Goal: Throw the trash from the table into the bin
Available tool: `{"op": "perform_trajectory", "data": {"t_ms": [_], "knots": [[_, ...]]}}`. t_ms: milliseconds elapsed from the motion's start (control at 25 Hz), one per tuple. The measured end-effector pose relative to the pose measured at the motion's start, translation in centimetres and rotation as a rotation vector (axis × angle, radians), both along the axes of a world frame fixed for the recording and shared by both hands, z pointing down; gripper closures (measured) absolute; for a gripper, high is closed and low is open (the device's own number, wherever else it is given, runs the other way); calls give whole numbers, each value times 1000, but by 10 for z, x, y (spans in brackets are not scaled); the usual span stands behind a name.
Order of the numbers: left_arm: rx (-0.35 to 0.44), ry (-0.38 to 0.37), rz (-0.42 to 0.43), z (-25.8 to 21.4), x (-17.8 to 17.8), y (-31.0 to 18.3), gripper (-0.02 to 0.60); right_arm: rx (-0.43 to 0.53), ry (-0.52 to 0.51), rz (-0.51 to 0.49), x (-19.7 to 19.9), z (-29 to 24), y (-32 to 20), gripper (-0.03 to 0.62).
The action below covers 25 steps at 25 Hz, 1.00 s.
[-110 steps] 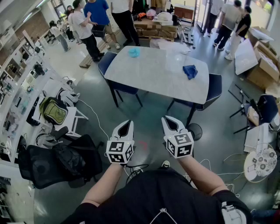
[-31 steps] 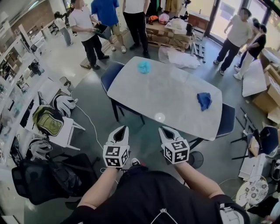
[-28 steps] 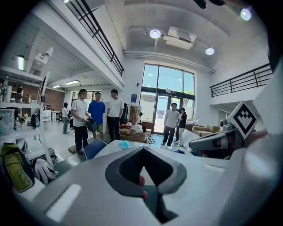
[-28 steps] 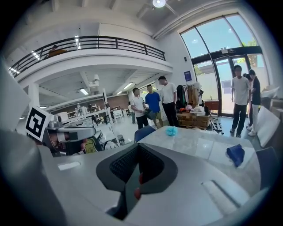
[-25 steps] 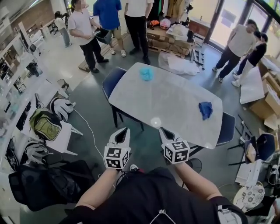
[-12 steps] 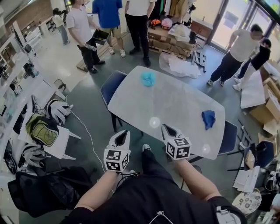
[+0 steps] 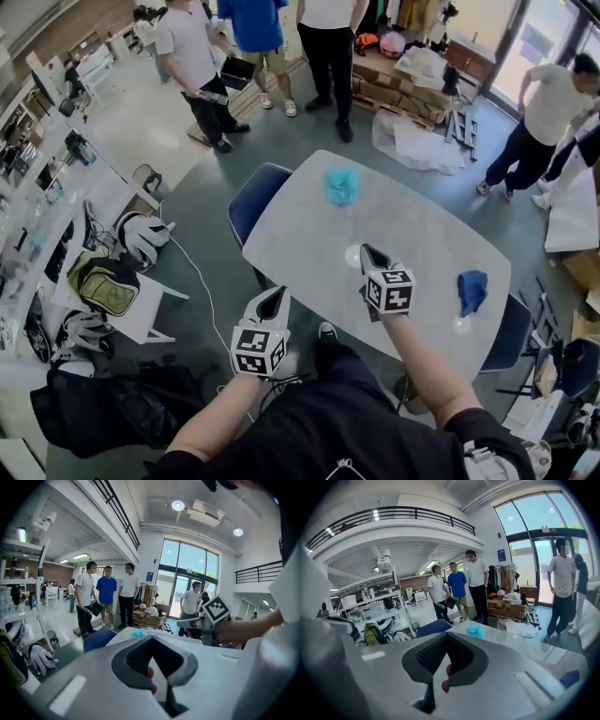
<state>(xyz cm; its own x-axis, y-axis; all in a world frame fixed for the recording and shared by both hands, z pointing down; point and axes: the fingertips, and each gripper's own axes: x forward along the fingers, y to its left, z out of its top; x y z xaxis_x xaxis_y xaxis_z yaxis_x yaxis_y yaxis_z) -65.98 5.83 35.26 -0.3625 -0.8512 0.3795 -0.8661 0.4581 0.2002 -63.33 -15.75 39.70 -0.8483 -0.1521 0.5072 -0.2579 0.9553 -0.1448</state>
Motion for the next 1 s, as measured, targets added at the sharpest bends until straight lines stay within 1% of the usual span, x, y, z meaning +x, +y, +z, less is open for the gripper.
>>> {"op": "perform_trajectory", "data": {"t_ms": [320, 400, 440, 480, 560, 680, 720, 880, 1000], "knots": [[-94, 56, -83, 40, -40, -38, 581, 0, 106, -5, -102, 88, -107, 565], [-117, 70, -105, 49, -49, -41, 581, -10, 126, -7, -127, 111, -127, 563], [-129, 73, -116, 53, -54, -41, 581, -21, 134, -12, -141, 124, -134, 552], [-141, 74, -125, 57, -59, -42, 581, -34, 141, -17, -156, 137, -141, 520], [-162, 78, -143, 62, -67, -46, 581, -57, 159, -28, -183, 164, -157, 478], [-189, 96, -167, 71, -71, -54, 581, -76, 182, -40, -212, 203, -182, 383], [-198, 103, -175, 75, -73, -56, 581, -78, 187, -44, -221, 215, -190, 343], [-230, 133, -211, 90, -77, -53, 581, -57, 243, -52, -253, 262, -213, 261], [-251, 156, -243, 101, -80, -48, 581, -47, 297, -52, -271, 289, -228, 213]]}}
